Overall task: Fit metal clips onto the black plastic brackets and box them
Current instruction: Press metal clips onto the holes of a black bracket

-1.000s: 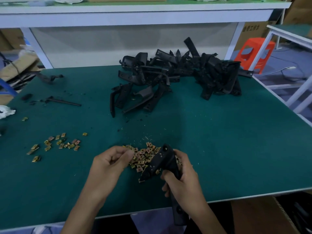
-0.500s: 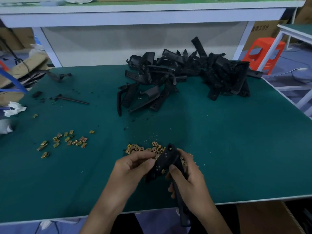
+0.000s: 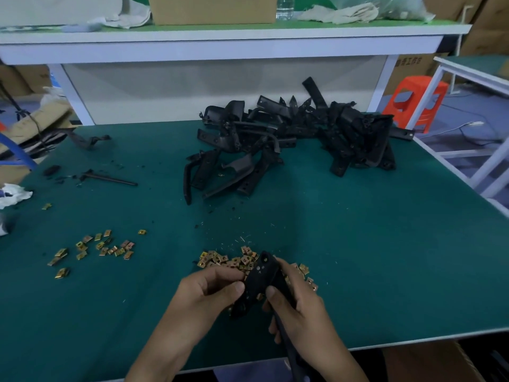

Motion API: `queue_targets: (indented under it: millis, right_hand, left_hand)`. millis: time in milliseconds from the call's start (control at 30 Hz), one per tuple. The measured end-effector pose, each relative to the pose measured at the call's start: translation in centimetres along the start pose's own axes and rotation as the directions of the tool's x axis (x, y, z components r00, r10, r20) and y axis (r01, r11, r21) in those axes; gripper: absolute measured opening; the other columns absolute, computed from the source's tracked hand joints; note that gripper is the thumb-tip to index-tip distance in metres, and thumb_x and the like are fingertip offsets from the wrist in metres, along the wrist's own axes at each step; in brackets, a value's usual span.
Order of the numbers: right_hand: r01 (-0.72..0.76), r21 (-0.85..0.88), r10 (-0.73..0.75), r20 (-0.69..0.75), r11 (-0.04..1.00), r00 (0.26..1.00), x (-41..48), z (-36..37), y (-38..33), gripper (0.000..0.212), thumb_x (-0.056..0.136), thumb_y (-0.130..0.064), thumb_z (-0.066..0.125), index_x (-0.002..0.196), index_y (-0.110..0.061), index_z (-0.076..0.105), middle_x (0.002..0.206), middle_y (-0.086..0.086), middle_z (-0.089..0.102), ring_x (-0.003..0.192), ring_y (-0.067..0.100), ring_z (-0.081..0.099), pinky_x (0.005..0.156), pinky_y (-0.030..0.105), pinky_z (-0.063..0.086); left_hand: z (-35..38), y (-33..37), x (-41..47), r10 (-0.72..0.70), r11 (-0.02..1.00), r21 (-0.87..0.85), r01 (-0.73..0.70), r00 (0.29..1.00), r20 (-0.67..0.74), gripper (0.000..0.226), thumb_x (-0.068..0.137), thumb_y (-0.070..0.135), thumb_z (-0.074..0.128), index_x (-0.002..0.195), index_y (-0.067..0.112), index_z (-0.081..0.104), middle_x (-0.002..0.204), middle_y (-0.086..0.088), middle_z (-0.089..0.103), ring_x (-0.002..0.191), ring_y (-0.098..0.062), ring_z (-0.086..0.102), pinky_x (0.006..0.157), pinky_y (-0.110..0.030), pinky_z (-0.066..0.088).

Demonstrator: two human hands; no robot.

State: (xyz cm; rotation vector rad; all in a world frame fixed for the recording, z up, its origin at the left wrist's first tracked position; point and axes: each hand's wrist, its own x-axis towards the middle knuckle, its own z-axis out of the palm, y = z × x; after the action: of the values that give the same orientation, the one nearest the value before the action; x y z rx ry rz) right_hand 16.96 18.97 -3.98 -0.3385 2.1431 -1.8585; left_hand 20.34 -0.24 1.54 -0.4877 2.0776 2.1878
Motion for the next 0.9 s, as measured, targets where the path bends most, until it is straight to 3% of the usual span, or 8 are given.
queue_targets:
  millis: [133,300,533,733,900]
  right_hand:
    - [0.011,0.008,-0.012,0.004,1.0,1.0,0.0,-0.1,0.2,0.048,0.101,-0.035,0.059,0.137,-0.062,0.043,0.086,0.005,0.072,0.057,0.025,0.066,0.05,0.033,0.054]
    - [0.026,-0.01,-0.026,0.04,1.0,0.999,0.0,-0.4,0.0,0.044,0.1,-0.04,0.058,0.136,-0.062,0.044,0.086,0.005,0.072,0.056,0.025,0.067,0.049,0.032,0.054]
    - [0.036,-0.042,-0.035,0.027,0.998,0.999,0.0,-0.4,0.1,0.044,0.102,-0.034,0.058,0.135,-0.06,0.046,0.084,0.003,0.072,0.056,0.023,0.067,0.049,0.031,0.055]
    - [0.039,-0.023,-0.039,-0.032,0.999,0.999,-0.1,-0.1,0.3,0.042,0.102,-0.027,0.058,0.129,-0.059,0.05,0.086,0.004,0.072,0.056,0.024,0.066,0.05,0.032,0.054]
    - [0.065,0.008,-0.062,-0.184,0.998,0.981,-0.1,0.7,0.1,0.04,0.1,-0.028,0.06,0.12,-0.062,0.051,0.085,0.001,0.072,0.054,0.026,0.066,0.049,0.036,0.055]
  left_hand:
    - [-0.7,0.3,0.0,0.005,1.0,0.03,-0.008,0.995,0.095,0.018,0.087,0.003,0.073,0.098,0.016,0.077,0.081,-0.014,0.068,0.077,-0.014,0.062,0.072,-0.02,0.048]
    - [-1.5,0.9,0.6,-0.019,0.997,0.08,0.001,0.974,0.228,0.039,0.081,0.006,0.081,0.117,0.017,0.07,0.069,-0.004,0.06,0.067,-0.01,0.059,0.065,-0.014,0.046]
    - [-1.2,1.5,0.9,-0.036,0.976,0.213,-0.038,0.943,0.332,0.032,0.076,0.025,0.079,0.105,0.038,0.073,0.069,0.001,0.064,0.069,-0.009,0.059,0.066,-0.015,0.044]
    - [-0.8,1.4,0.4,-0.032,0.983,0.182,-0.025,0.951,0.307,0.021,0.078,0.023,0.078,0.096,0.033,0.075,0.07,0.0,0.066,0.069,-0.008,0.061,0.066,-0.015,0.044]
    - [0.7,0.7,0.3,0.012,0.983,0.182,-0.019,0.999,0.037,0.008,0.088,0.019,0.078,0.09,0.026,0.076,0.079,0.006,0.074,0.073,-0.003,0.066,0.063,-0.012,0.048]
